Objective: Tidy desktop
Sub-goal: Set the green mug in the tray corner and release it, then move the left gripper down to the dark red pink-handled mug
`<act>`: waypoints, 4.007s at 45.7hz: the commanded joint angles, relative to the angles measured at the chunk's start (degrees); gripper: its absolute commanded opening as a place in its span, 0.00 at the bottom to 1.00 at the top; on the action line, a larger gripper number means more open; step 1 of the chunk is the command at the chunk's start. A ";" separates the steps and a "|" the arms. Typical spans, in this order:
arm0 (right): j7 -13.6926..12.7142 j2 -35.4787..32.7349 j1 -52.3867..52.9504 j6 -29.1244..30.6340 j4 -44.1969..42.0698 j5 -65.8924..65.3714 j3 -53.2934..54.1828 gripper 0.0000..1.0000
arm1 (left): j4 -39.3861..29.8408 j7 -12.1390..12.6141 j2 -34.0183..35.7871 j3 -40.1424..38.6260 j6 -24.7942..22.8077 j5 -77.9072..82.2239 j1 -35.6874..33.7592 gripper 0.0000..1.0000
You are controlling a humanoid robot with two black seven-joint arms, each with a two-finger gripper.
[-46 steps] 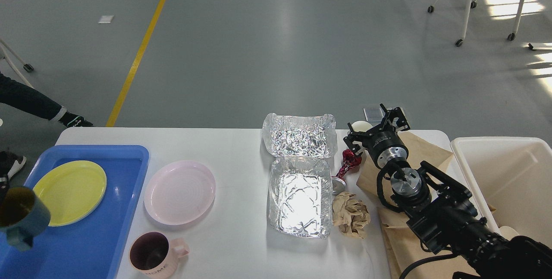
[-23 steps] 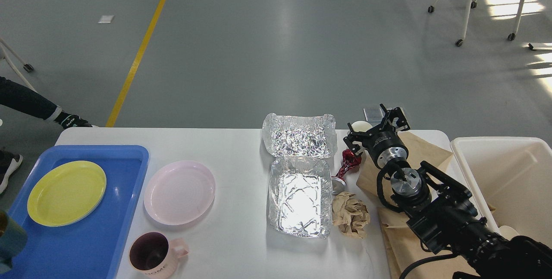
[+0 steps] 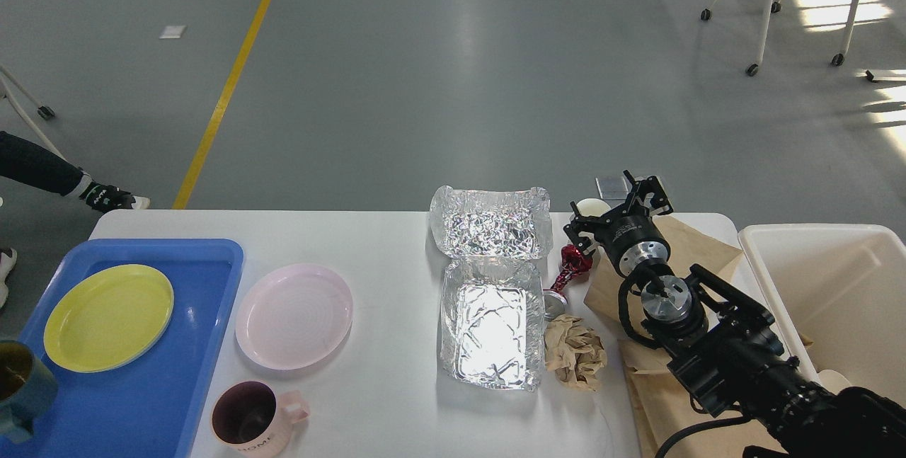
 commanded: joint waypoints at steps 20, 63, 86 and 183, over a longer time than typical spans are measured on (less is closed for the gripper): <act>0.00 0.00 0.00 0.00 0.00 0.00 0.00 1.00 | 1.29 0.06 -1.58 -4.35 0.00 -0.10 4.71 0.02; 0.00 0.00 0.00 0.00 0.00 0.00 0.00 1.00 | -0.29 -0.03 -0.70 -2.17 0.00 0.17 0.15 0.75; 0.00 0.00 0.00 0.00 0.00 0.00 0.00 1.00 | -16.28 -1.00 -12.30 18.76 0.00 -0.62 -22.97 0.87; 0.00 0.00 0.00 0.00 0.00 0.00 0.00 1.00 | -28.94 -3.54 -45.00 18.94 2.70 -1.15 -19.02 0.87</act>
